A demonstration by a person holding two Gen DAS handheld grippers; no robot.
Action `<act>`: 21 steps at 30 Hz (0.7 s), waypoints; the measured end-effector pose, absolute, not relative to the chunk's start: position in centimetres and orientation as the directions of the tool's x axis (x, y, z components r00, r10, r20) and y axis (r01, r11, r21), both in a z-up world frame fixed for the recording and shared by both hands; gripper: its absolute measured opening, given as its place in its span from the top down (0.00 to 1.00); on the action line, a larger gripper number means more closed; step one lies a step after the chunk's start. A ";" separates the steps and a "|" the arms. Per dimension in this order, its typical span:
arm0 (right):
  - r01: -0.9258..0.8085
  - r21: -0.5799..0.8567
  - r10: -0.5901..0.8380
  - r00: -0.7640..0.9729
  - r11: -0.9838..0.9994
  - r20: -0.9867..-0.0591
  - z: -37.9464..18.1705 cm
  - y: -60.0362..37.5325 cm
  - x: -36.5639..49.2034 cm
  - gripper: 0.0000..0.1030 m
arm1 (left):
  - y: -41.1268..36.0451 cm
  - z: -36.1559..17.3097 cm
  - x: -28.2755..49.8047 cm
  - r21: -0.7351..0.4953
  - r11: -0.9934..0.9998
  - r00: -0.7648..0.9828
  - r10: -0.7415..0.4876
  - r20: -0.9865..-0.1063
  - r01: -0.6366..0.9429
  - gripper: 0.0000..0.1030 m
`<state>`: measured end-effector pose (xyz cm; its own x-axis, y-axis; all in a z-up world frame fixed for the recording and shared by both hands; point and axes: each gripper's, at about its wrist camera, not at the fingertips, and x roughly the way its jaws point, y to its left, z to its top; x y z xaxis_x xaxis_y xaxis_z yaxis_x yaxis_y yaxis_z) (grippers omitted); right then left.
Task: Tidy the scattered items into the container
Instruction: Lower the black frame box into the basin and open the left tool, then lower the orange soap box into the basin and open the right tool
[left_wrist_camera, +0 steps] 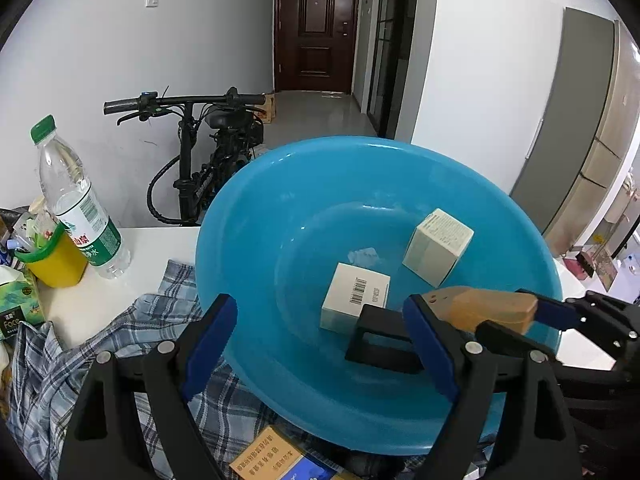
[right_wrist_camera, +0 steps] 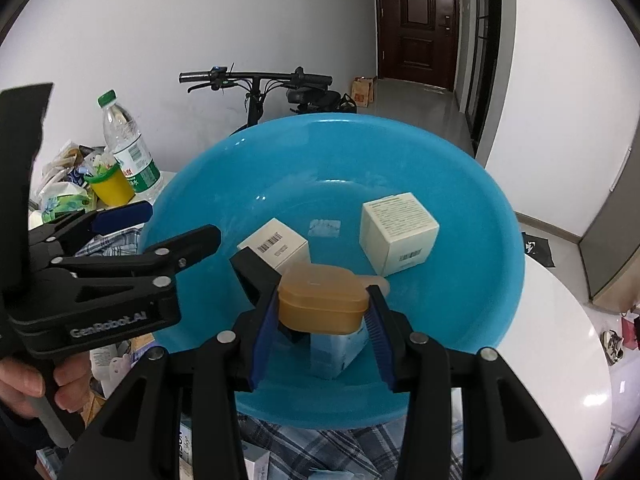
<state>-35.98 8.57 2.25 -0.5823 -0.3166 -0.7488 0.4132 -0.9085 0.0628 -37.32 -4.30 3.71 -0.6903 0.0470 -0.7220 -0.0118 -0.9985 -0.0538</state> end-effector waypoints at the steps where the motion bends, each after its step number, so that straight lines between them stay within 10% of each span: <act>1: 0.413 0.064 -0.316 -0.579 -0.908 -0.751 2.2 8.5 -36.0 0.59 | -4.3 3.8 -37.3 -0.057 -0.998 -0.690 0.049 -0.722 -0.012 0.16; 6: 0.419 0.088 -0.334 -0.560 -0.904 -0.758 1.9 8.8 -36.0 0.59 | -4.2 3.8 -37.3 -0.064 -0.998 -0.691 0.061 -0.721 -0.022 0.16; 21: 0.363 -0.031 -0.237 -0.669 -0.931 -0.705 2.6 10.1 -34.4 0.15 | -3.9 5.1 -35.0 -0.036 -0.999 -0.773 0.033 -0.634 -0.013 0.14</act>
<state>-34.38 10.15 2.58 -0.6687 -0.2375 -0.7046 0.3630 -0.9313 -0.0306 -35.01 -3.94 5.14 -0.7727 0.0330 -0.6339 -0.0130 -0.9993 -0.0363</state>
